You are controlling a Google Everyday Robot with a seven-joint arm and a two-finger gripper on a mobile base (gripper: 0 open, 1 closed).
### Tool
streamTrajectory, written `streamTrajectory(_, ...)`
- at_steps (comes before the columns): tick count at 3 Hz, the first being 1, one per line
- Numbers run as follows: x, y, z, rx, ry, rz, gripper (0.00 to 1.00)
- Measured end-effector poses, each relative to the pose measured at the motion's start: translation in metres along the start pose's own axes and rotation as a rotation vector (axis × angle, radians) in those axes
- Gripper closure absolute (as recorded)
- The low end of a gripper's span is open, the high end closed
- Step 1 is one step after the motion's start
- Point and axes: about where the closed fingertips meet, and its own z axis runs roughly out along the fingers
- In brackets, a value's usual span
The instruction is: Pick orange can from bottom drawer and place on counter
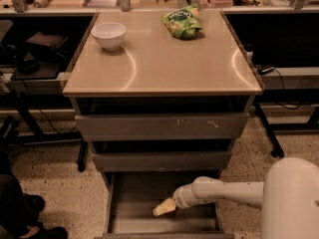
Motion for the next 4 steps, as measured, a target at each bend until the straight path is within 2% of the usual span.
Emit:
streamTrajectory(1,0.010,-0.004,0.019,0.010,0.030,0.019,0.00)
streamTrajectory(2,0.030,-0.012,0.040,0.057,0.066,0.056,0.00)
streamTrajectory(3,0.015,-0.023,0.041,0.096,0.006,0.062,0.00)
streamTrajectory(4,0.022,-0.024,0.052,0.104,0.013,0.054,0.00)
